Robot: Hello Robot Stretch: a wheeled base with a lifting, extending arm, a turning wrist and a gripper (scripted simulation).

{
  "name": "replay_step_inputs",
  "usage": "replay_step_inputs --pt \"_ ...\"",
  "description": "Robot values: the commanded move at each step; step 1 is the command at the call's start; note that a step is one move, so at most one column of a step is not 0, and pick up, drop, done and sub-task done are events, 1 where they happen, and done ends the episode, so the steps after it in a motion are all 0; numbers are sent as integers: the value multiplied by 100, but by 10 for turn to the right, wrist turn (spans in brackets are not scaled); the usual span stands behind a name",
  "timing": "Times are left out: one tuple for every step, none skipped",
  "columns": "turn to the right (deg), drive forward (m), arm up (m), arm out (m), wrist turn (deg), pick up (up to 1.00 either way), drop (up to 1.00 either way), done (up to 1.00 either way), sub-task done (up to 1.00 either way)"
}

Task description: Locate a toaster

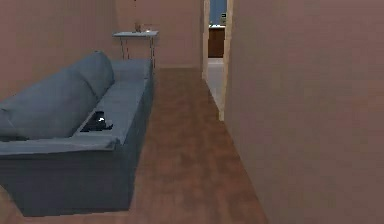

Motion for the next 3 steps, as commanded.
replay_step_inputs --pt "0 100 0 0 0 0 0 0 0" --pt "0 100 0 0 0 0 0 0 0" --pt "-30 0 0 0 0 0 0 0 0"
